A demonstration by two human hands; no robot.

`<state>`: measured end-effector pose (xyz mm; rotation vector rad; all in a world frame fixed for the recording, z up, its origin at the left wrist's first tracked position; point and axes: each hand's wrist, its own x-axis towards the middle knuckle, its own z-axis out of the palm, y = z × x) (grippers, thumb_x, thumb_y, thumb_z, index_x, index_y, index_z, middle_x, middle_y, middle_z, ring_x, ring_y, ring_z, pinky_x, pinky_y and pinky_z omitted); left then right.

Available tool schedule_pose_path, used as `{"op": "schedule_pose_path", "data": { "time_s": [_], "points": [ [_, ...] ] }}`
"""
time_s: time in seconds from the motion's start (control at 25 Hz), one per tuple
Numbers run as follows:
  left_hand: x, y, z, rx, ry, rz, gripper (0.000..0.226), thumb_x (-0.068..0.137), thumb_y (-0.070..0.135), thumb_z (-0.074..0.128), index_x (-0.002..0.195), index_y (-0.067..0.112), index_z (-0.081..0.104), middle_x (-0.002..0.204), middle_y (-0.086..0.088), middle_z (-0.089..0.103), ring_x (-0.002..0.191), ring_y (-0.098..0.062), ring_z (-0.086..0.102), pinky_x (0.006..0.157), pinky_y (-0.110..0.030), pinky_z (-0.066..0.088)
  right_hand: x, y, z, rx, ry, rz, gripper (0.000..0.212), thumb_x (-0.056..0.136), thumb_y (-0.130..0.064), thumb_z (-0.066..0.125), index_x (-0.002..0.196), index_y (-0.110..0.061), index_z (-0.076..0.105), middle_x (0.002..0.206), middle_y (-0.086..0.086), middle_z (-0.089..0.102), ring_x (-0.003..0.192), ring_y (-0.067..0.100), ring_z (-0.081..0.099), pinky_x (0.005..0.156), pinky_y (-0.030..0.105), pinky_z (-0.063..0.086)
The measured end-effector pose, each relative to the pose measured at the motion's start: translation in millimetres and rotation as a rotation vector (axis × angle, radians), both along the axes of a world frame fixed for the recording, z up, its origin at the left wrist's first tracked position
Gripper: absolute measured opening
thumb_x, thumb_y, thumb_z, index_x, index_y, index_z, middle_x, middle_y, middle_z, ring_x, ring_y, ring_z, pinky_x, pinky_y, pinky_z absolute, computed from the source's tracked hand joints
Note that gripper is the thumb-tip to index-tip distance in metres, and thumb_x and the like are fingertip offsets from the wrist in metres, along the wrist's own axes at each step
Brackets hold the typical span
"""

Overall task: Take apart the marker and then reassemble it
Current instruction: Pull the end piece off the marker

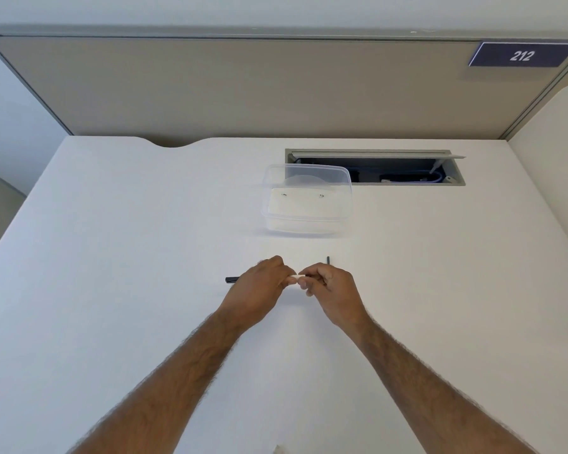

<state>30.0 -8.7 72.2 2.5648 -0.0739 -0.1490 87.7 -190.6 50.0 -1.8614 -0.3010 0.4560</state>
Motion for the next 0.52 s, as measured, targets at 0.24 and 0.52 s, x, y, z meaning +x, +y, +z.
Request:
{"op": "schedule_pose_path", "data": {
  "time_s": [0.24, 0.52],
  "points": [
    [0.7, -5.0, 1.0, -0.040, 0.106, 0.003, 0.022, 0.108, 0.027, 0.041, 0.110, 0.026, 0.063, 0.089, 0.010, 0.048, 0.089, -0.015, 0.054, 0.072, -0.034, 0.049, -0.6, -0.4, 4.6, -0.065, -0.129, 0.059, 0.015, 0.097, -0.012, 0.061, 0.083, -0.012, 0.068, 0.072, -0.002, 0.068, 0.068, 0.009, 0.062, 0.065, 0.025, 0.051],
    [-1.5, -8.8, 5.5, -0.033, 0.034, 0.035, 0.021, 0.104, 0.018, 0.047, 0.098, 0.019, 0.067, 0.088, 0.010, 0.056, 0.084, -0.016, 0.054, 0.073, -0.041, 0.052, -7.8, 0.0, 6.5, -0.061, -0.177, 0.040, 0.022, 0.099, -0.010, 0.058, 0.079, -0.002, 0.062, 0.066, 0.002, 0.057, 0.062, 0.014, 0.050, 0.060, 0.024, 0.041]
  ]
}}
